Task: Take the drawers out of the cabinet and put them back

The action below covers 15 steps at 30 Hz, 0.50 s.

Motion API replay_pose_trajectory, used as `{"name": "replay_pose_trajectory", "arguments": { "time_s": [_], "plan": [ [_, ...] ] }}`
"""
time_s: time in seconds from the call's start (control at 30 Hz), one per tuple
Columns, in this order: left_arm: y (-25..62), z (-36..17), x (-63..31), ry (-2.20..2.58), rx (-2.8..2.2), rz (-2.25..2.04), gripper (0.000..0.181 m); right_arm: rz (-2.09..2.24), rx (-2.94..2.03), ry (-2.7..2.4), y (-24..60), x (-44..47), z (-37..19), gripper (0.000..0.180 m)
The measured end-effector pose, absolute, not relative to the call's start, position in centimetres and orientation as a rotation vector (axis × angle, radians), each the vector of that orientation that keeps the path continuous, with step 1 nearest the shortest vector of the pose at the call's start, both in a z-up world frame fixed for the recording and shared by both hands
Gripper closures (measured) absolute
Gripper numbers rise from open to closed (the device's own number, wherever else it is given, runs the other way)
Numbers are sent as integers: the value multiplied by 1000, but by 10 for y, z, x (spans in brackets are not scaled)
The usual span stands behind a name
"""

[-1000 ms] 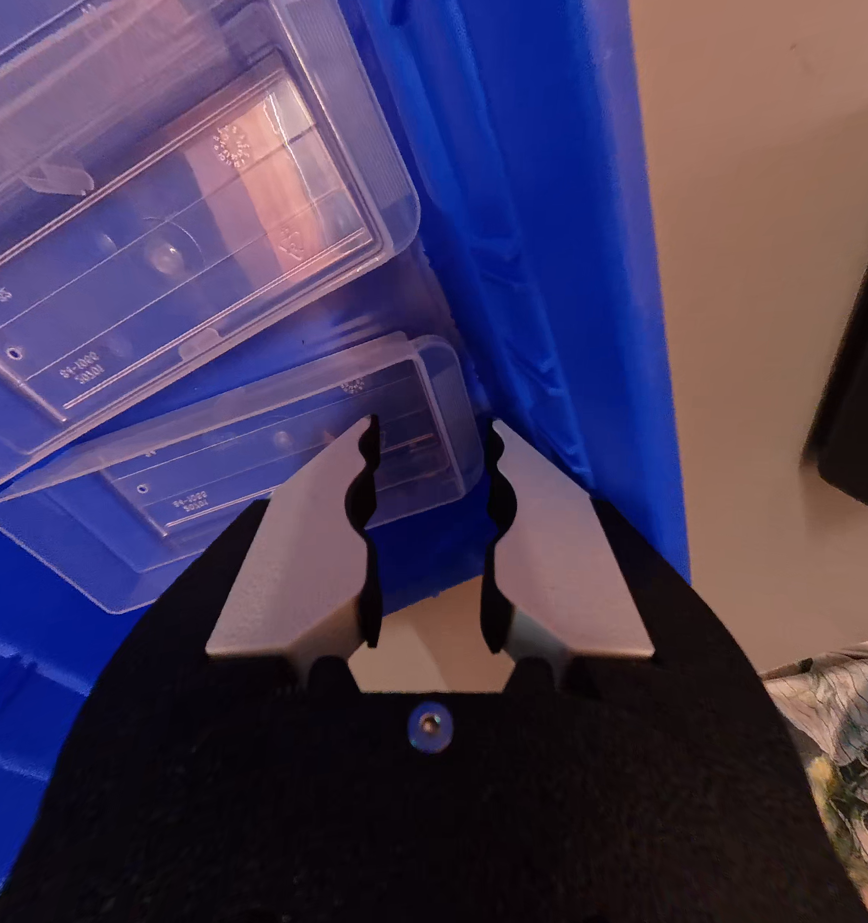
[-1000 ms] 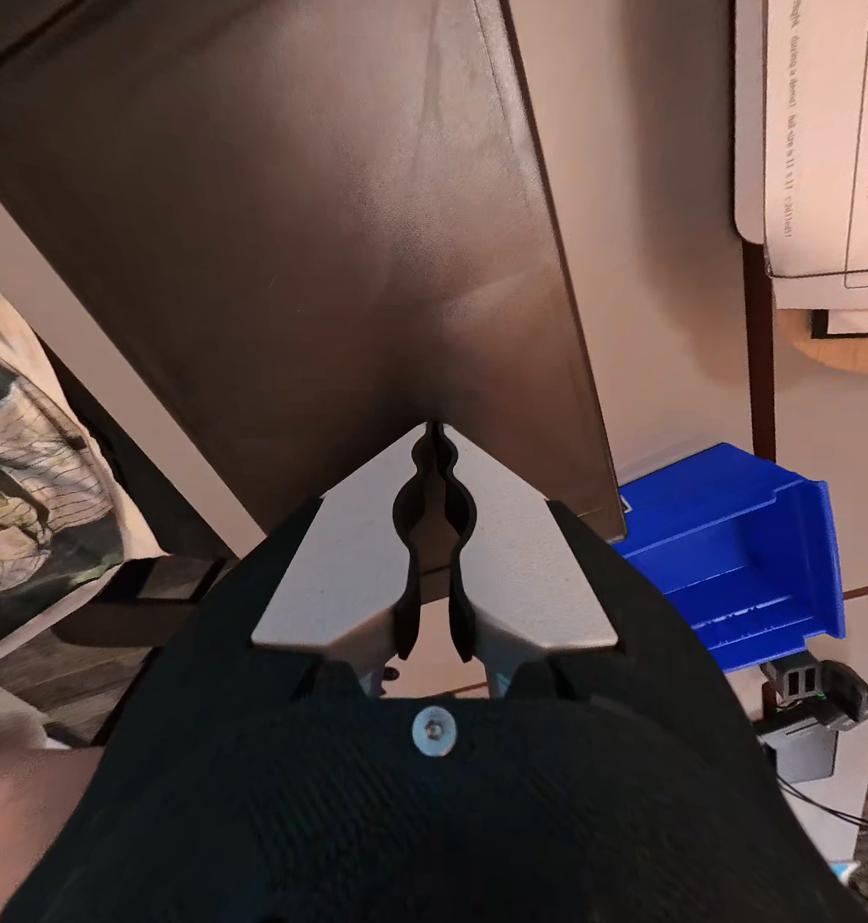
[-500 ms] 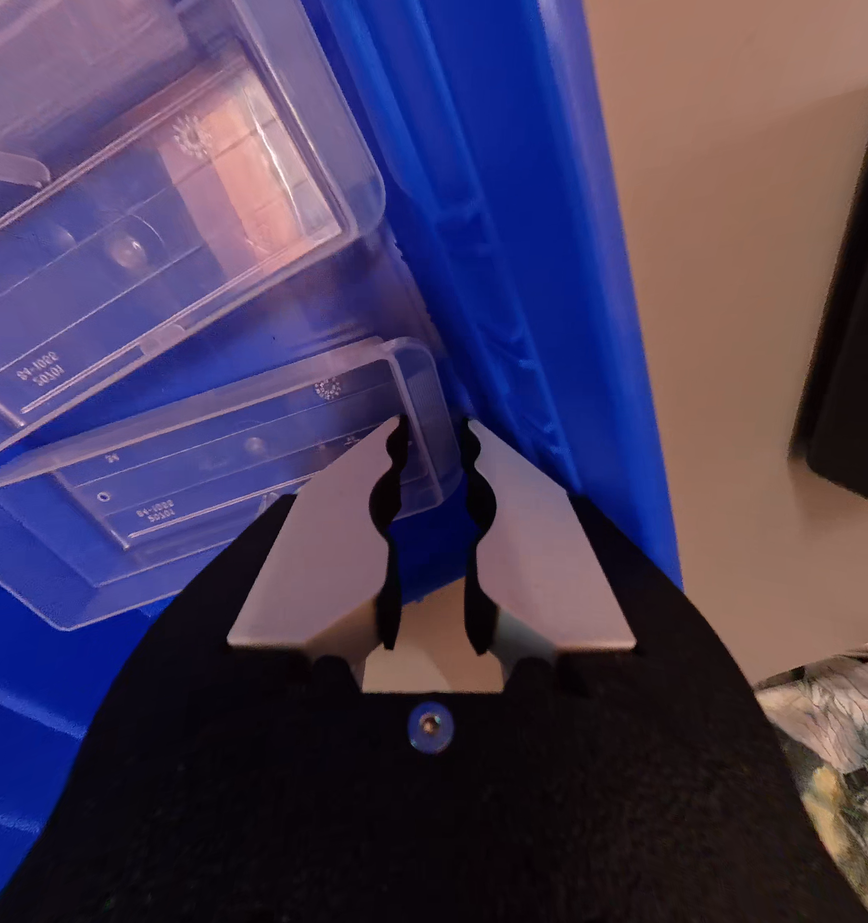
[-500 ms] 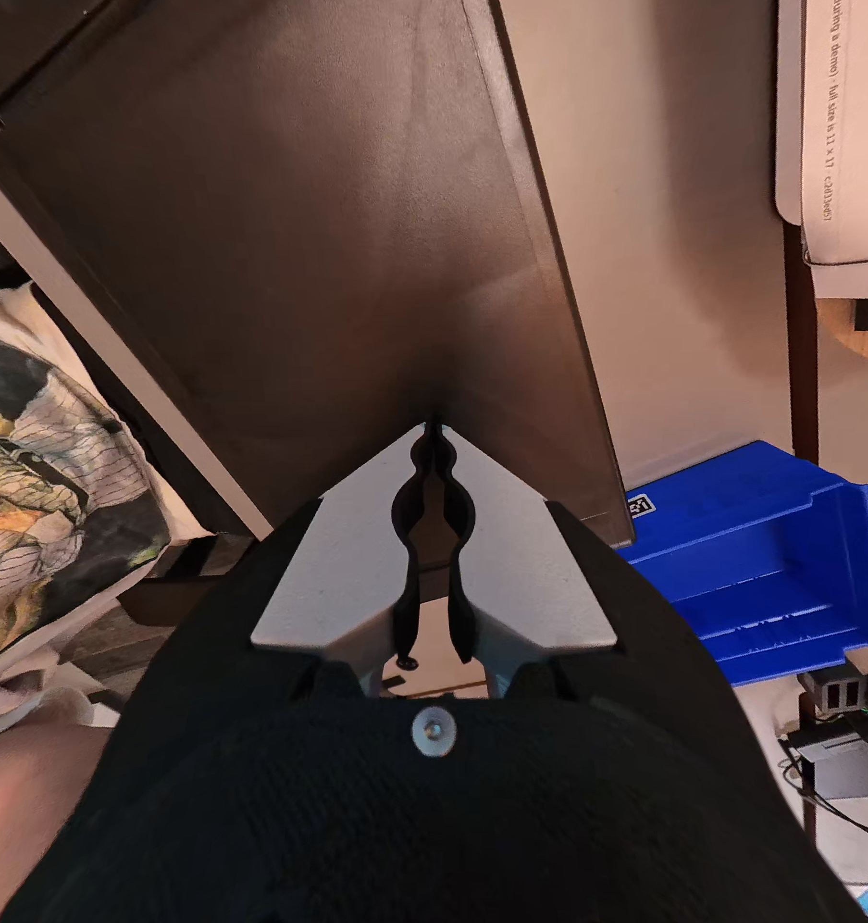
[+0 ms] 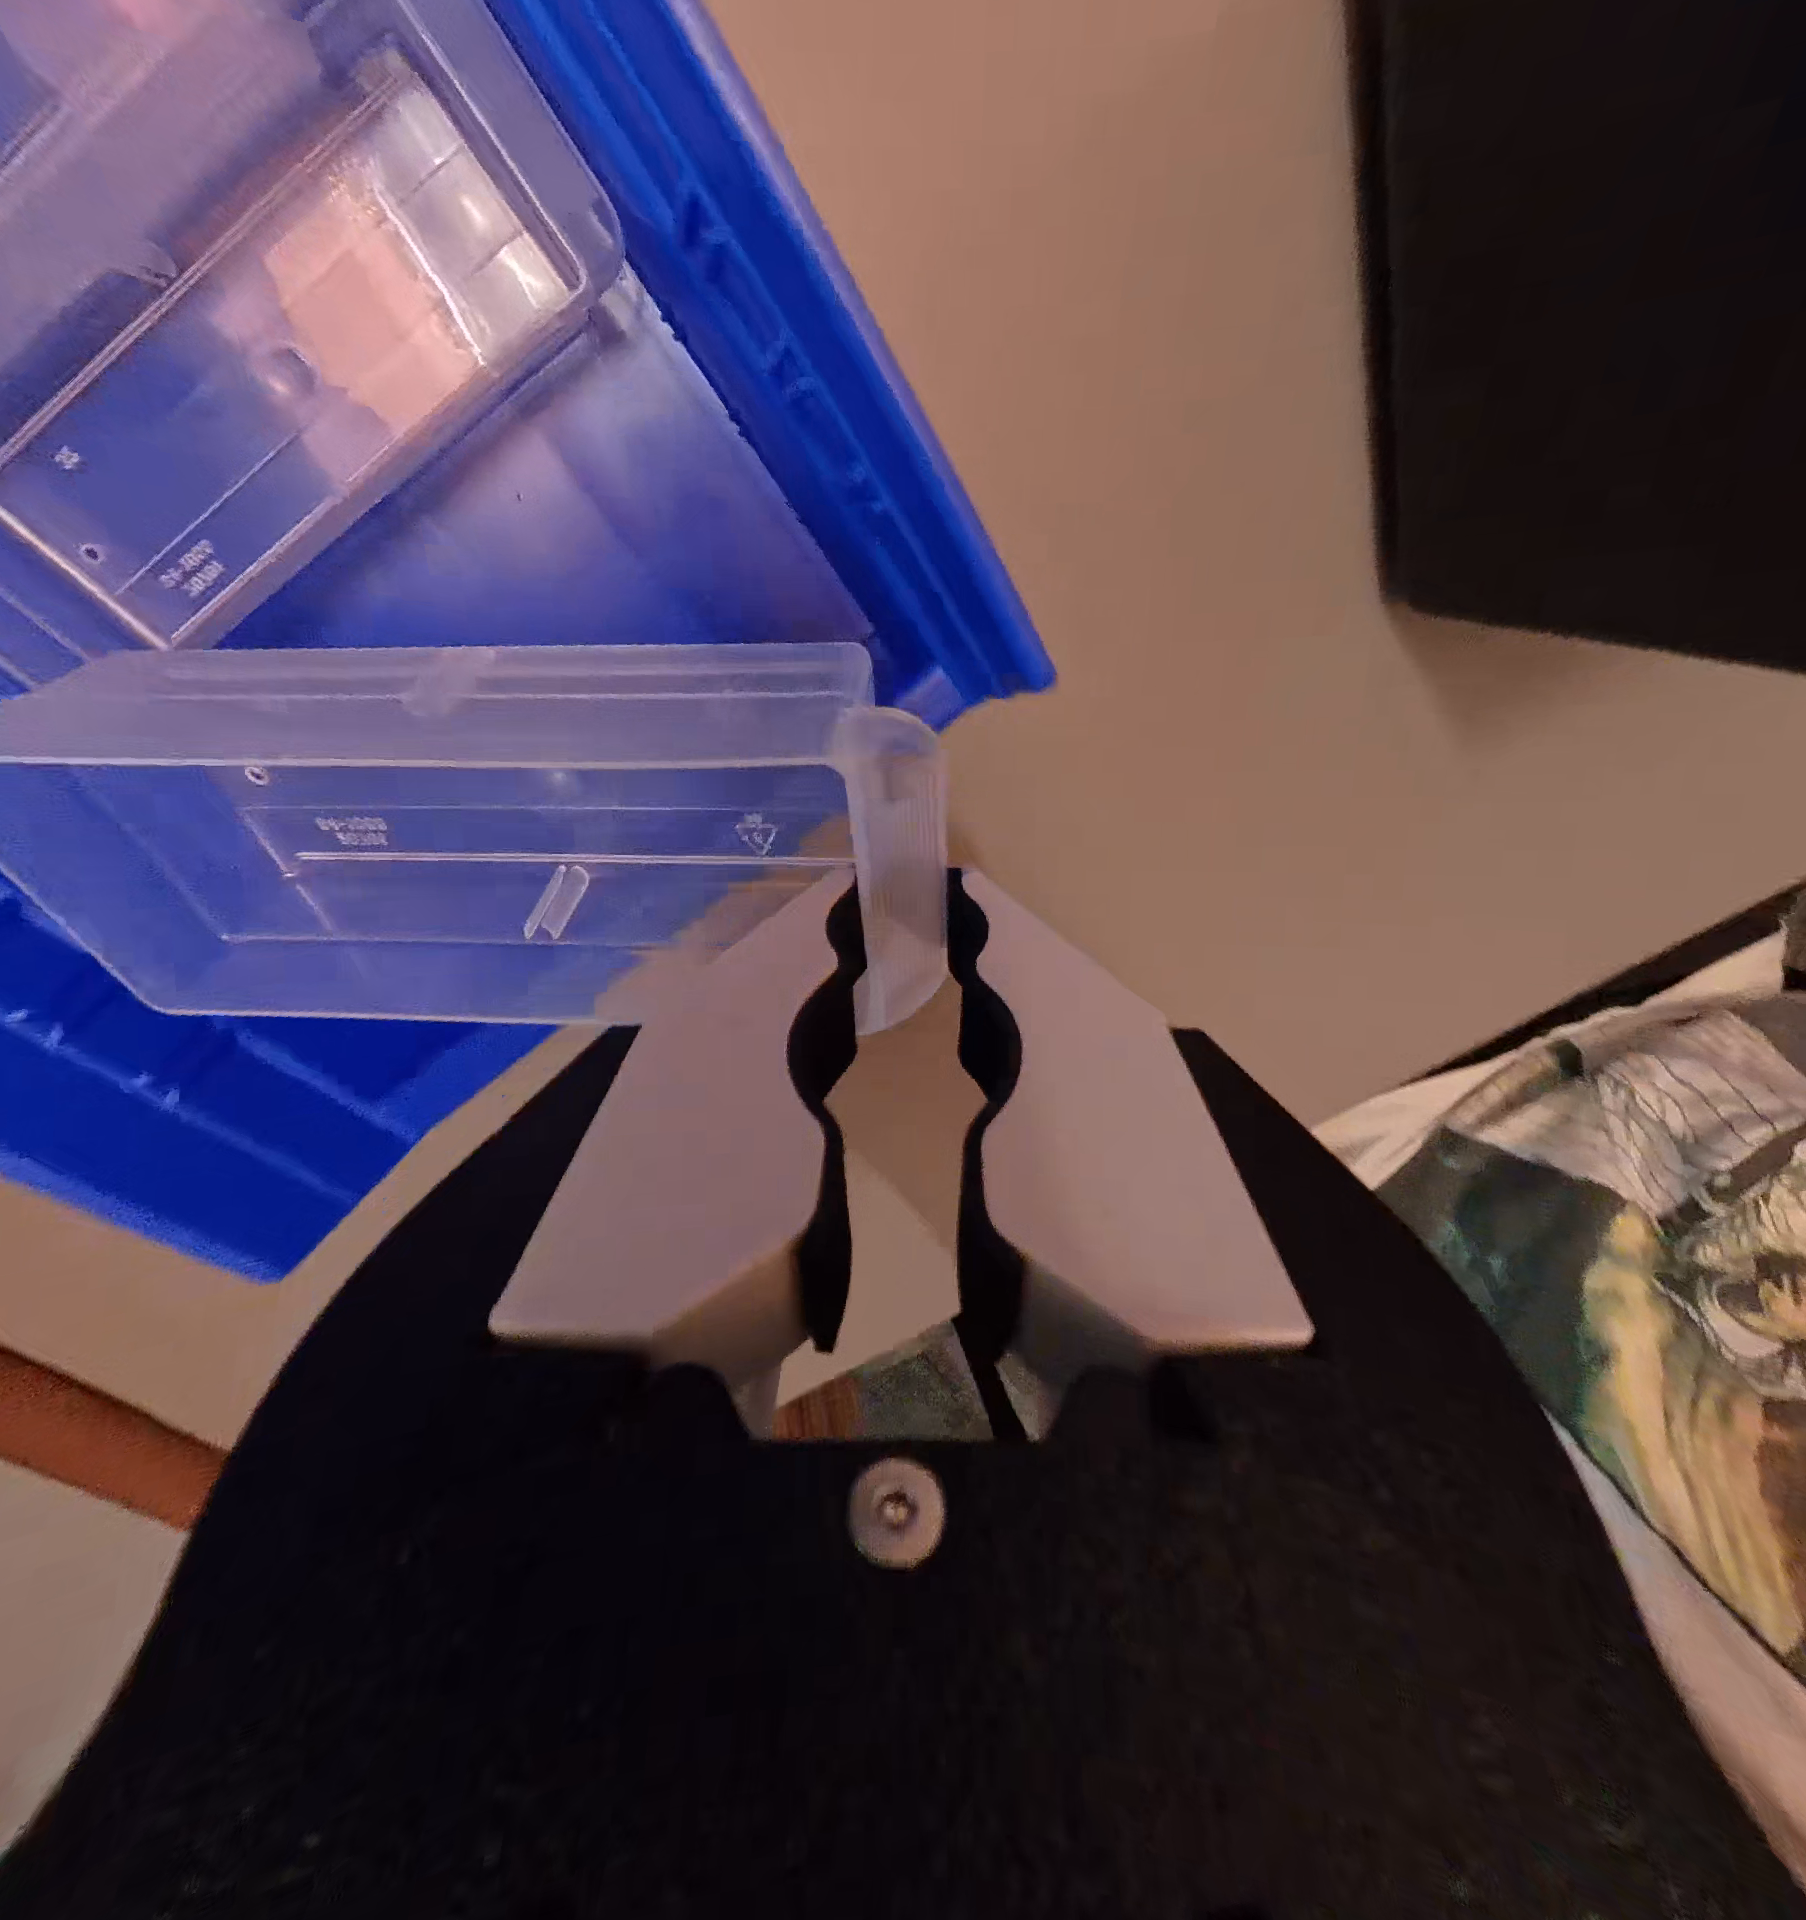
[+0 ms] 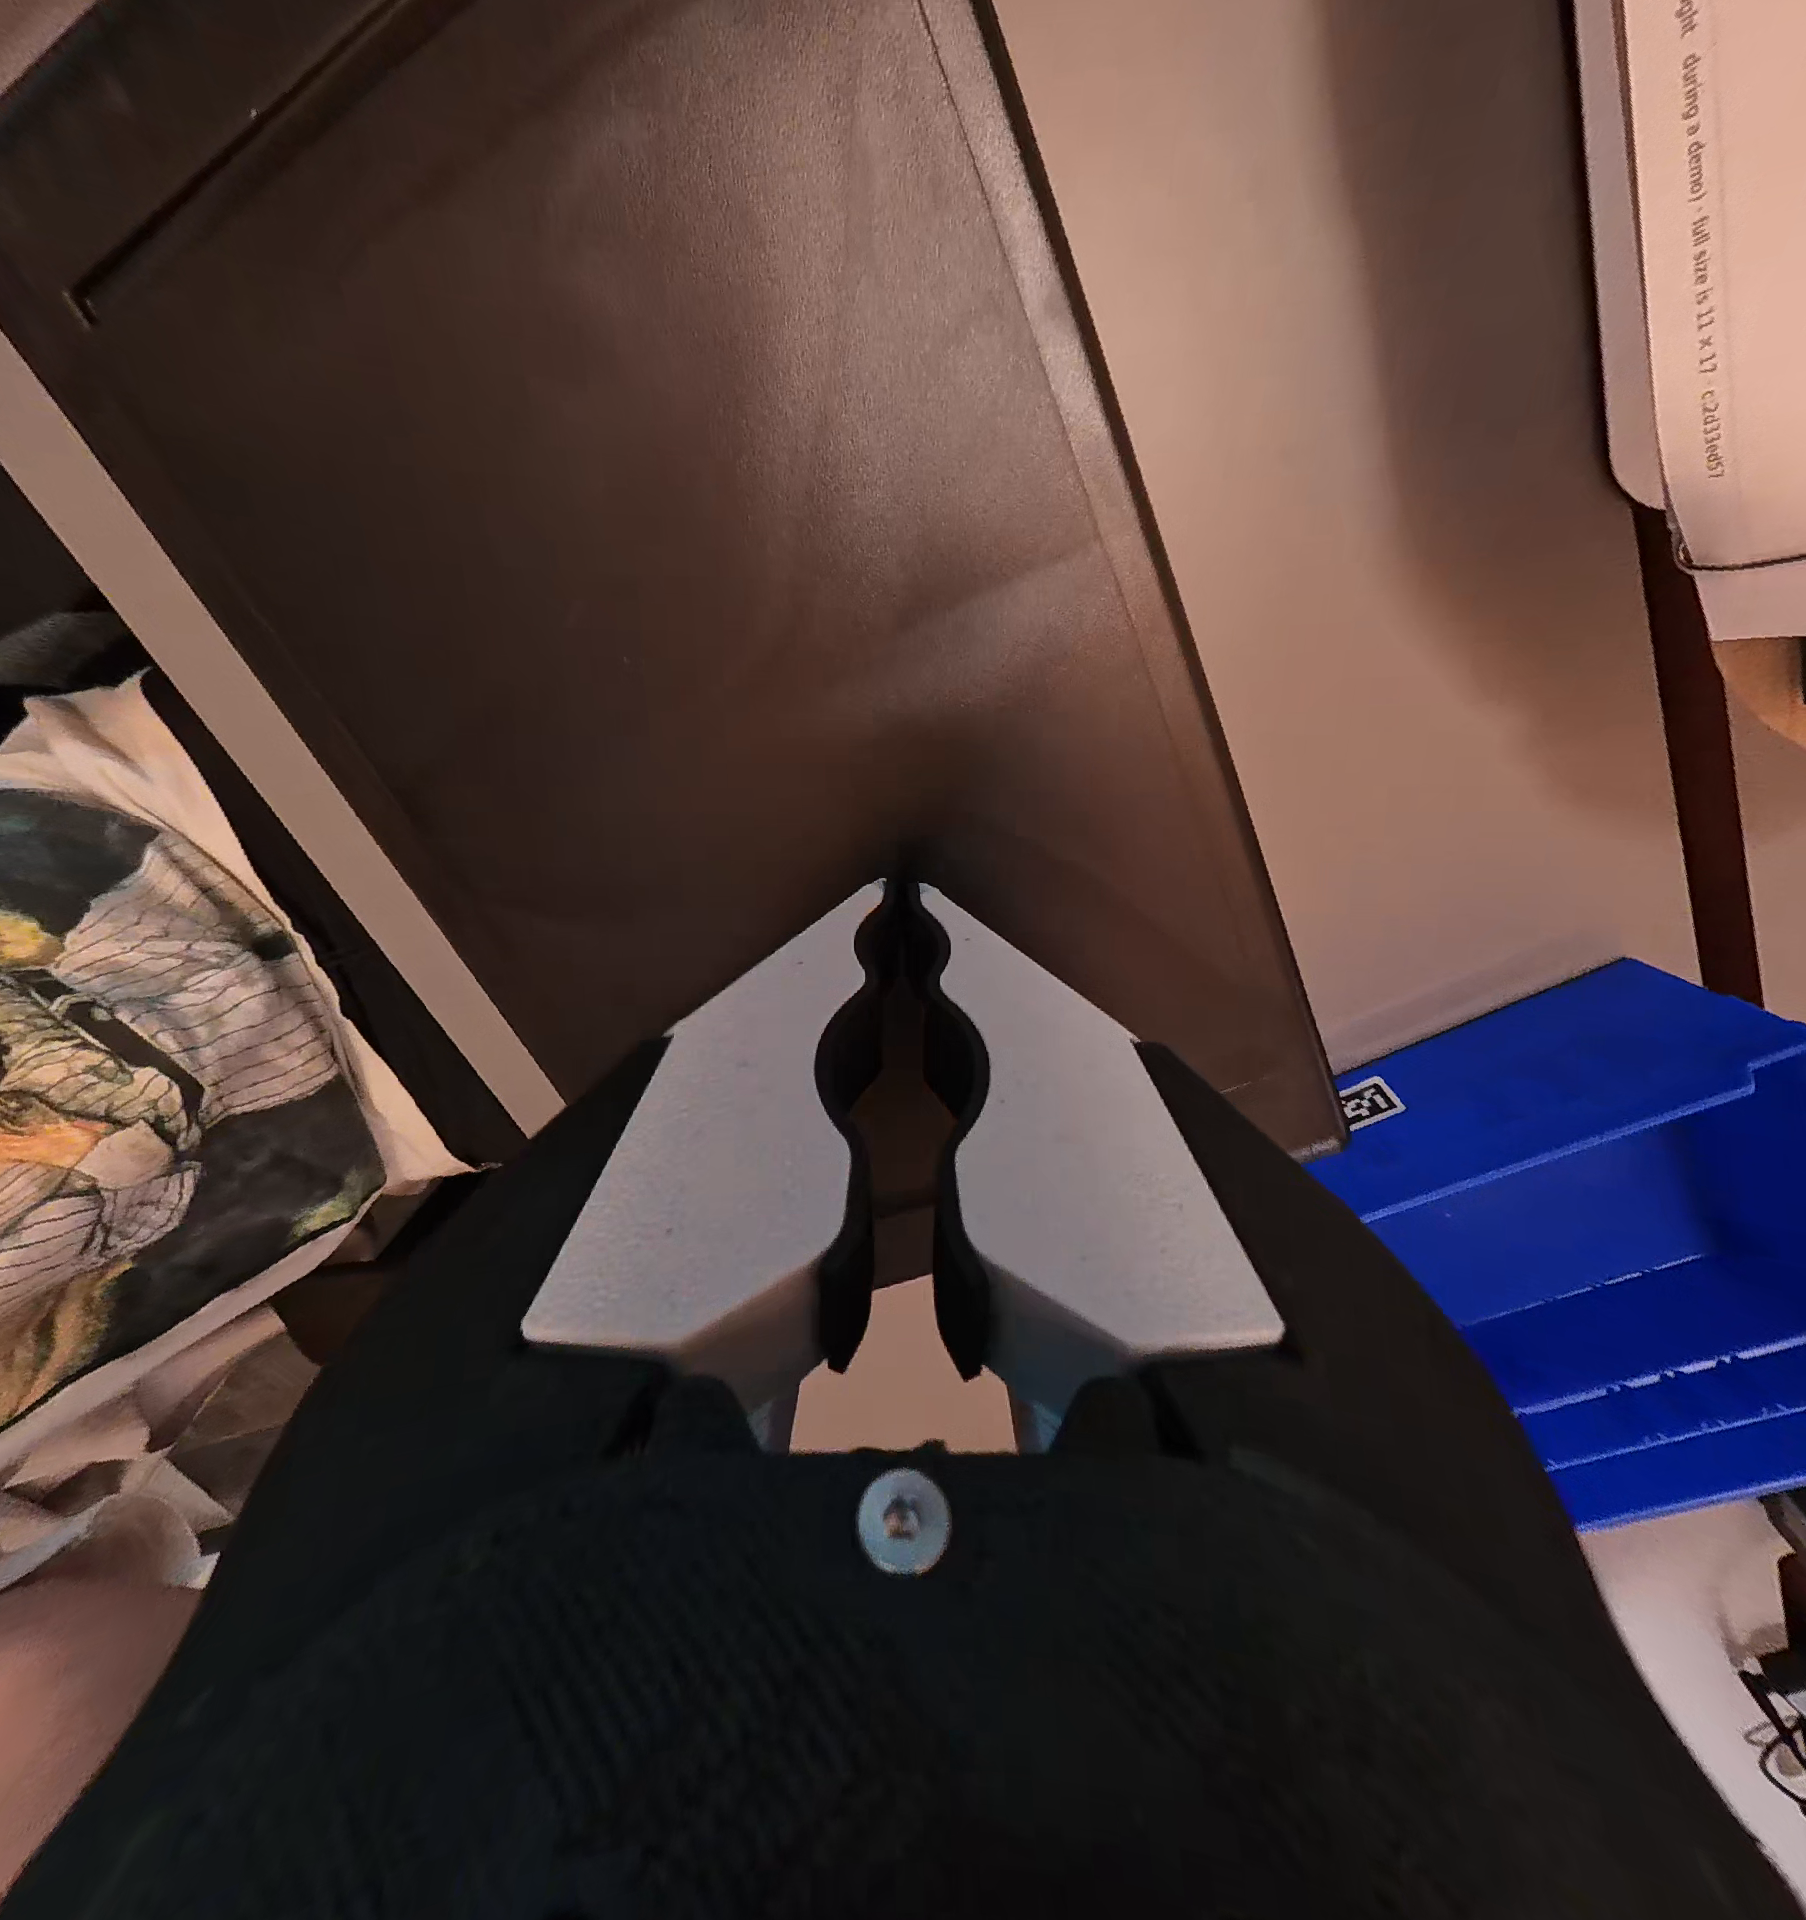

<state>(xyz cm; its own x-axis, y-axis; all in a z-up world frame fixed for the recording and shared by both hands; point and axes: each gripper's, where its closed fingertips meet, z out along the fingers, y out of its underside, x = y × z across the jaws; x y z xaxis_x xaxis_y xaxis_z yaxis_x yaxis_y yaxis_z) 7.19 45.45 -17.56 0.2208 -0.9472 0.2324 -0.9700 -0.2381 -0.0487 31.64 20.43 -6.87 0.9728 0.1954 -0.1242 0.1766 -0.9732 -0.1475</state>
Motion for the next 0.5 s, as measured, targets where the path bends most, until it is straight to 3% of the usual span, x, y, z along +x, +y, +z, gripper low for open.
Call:
{"name": "replay_pose_trajectory", "arguments": {
  "time_s": [0.27,0.5],
  "plan": [
    [383,-86,41,-2141,1972,405,170,219,-2988,-283,204,316,-69,180],
    [251,-31,-42,-2389,917,412,170,207,-2997,-293,204,316,-69,180]
  ]
}}
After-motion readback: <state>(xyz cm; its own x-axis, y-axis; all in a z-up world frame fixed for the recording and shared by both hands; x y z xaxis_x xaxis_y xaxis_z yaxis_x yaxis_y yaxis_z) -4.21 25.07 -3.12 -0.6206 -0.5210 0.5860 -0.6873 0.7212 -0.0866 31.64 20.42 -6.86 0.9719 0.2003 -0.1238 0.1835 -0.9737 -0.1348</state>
